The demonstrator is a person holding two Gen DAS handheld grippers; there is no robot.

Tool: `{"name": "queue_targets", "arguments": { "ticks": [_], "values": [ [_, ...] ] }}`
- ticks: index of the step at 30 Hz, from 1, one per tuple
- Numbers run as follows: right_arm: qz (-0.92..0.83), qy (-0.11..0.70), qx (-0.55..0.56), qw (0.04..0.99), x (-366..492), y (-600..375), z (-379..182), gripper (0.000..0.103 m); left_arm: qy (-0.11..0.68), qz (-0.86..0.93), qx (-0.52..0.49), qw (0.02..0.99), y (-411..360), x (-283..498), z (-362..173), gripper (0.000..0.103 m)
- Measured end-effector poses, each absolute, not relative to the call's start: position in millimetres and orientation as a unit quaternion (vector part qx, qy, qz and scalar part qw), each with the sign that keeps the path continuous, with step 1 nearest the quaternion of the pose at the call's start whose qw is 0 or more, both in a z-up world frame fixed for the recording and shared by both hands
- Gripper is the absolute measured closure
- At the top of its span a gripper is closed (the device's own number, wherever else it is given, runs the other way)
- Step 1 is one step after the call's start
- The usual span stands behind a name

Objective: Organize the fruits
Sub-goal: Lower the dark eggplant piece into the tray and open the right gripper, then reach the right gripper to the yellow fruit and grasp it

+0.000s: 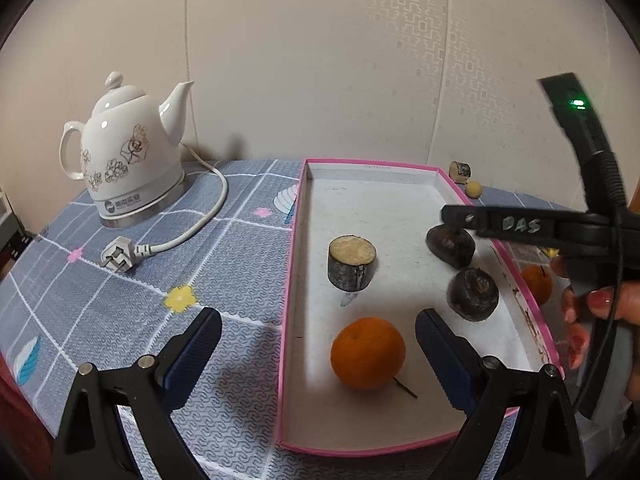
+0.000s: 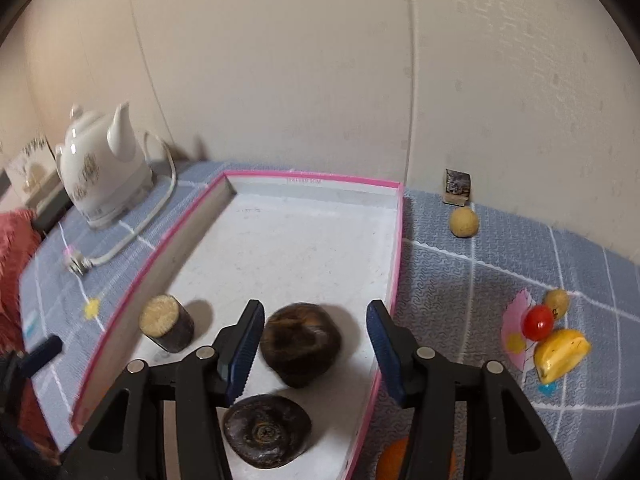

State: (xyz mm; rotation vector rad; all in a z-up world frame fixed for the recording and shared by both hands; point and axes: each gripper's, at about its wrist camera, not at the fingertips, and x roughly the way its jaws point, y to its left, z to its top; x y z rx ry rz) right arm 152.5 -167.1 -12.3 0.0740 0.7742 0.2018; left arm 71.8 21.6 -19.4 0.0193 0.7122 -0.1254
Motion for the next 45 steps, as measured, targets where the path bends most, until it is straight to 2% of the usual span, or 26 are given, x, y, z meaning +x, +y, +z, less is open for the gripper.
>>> {"name": "queue_targets", "arguments": {
  "ticks": [10, 18, 26, 34, 45],
  "values": [
    [0.077, 0.314, 0.091, 0.942, 104, -217, 18, 0.048, 0.338, -0.073, -0.002, 0.938, 13, 68, -14, 0.001],
    [0.066, 0.341, 0.108, 0.932, 79, -254, 7, 0.048, 0.337, -0.088, 0.002, 0.937, -4, 67, -16, 0.0],
    [0.037, 0.372, 0.065, 0.925, 54, -268, -14, 0.048, 0.327, -0.101, -0.017, 0.939, -15, 65, -14, 0.0],
    [-0.038, 0.358, 0.102, 0.928, 68, -311, -20, 0.048, 0.317, -0.124, 0.014, 0.94, -39, 58, -15, 0.0],
    [-0.048, 0.379, 0.157, 0.911, 118, -321, -37, 0.048, 0.315, -0.149, 0.024, 0.937, -45, 55, -16, 0.0]
  ]
}}
